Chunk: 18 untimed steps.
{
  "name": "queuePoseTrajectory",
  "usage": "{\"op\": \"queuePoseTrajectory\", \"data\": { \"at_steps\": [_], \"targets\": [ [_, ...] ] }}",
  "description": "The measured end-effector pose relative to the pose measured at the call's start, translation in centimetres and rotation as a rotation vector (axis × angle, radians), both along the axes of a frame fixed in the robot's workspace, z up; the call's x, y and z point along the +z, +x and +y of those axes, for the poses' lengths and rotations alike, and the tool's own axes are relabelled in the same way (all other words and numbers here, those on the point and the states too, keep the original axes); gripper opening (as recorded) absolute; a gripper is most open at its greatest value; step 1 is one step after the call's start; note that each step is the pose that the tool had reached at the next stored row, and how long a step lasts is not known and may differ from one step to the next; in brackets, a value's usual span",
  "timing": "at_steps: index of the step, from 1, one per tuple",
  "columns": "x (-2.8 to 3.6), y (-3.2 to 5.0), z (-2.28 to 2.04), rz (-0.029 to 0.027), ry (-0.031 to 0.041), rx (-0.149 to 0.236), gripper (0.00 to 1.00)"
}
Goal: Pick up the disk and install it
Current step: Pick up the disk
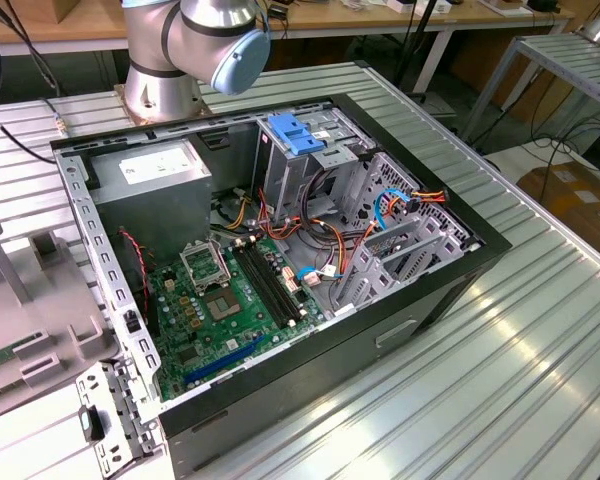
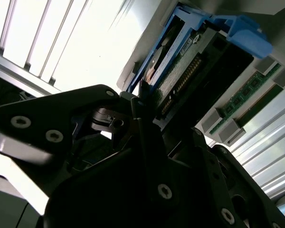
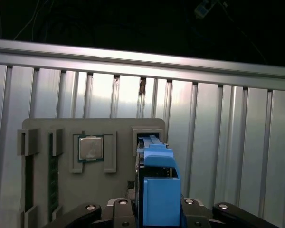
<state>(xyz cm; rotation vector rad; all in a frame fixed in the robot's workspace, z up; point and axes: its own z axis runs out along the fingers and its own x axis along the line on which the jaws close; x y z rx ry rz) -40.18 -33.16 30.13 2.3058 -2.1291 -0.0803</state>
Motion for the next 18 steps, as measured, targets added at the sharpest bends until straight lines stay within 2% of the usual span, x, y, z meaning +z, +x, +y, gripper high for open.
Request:
{"op": "queuePoseTrajectory", "data": {
  "at_steps": [18],
  "targets": [
    [1.09,0.0,0.0,0.0001,0.0,0.0,0.36]
  ]
}}
